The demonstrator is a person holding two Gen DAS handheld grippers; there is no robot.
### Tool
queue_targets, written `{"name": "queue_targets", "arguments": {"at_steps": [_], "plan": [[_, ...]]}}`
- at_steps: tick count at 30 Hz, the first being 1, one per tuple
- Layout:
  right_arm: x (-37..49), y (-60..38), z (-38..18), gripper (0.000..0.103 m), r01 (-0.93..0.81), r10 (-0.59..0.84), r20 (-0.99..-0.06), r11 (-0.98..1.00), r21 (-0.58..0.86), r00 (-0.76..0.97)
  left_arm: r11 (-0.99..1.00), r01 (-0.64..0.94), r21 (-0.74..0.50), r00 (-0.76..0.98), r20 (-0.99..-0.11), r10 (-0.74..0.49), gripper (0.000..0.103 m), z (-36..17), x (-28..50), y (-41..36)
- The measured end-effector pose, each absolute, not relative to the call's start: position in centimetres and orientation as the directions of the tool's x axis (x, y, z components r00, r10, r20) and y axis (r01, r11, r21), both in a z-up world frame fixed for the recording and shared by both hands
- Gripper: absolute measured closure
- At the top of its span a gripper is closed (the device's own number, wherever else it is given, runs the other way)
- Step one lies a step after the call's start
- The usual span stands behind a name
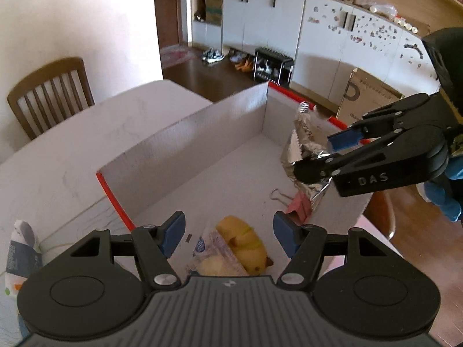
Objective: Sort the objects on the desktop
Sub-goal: 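Carry the clear snack bag and silver foil bag over the red box with both tools, then open both tools to drop the two snack bags into the box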
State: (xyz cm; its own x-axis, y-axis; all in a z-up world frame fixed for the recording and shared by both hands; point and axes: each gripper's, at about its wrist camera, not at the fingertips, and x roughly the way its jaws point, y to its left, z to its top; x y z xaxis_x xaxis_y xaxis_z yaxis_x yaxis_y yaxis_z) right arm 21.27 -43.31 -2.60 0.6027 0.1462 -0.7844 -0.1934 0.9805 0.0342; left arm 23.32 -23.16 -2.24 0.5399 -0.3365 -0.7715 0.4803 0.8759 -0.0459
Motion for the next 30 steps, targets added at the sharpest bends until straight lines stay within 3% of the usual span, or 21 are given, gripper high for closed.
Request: {"name": "queue_targets", "arguments": {"at_steps": [24,25,27,30], "plan": [[26.6,-38.4,-8.1,0.053,-0.359,0.112,-0.894,0.932,-0.057,0.433,0.889,0.455,-0.053,0.538,-0.779,-0.322,0.036,-2.6,22.1,-23.5],[26.5,-38.5,-7.9,0.051,-0.356,0.115,-0.892,0.933,-0.055,0.438,0.889,0.454,-0.053,0.54,-0.777,-0.323,0.036,-2.5,22.0,-23.5],[26.1,-38.7,-7.3,0.038,-0.352,0.123,-0.881,0.935,-0.052,0.457,0.89,0.452,-0.055,0.548,-0.771,-0.325,0.036,-2.3,21.8,-23.5],[25.3,-39.1,-6.3,0.037,-0.348,0.137,-0.869,0.937,-0.043,0.475,0.892,0.448,-0.062,0.556,-0.762,-0.332,0.036,-2.1,21.5,-23.3]]}}
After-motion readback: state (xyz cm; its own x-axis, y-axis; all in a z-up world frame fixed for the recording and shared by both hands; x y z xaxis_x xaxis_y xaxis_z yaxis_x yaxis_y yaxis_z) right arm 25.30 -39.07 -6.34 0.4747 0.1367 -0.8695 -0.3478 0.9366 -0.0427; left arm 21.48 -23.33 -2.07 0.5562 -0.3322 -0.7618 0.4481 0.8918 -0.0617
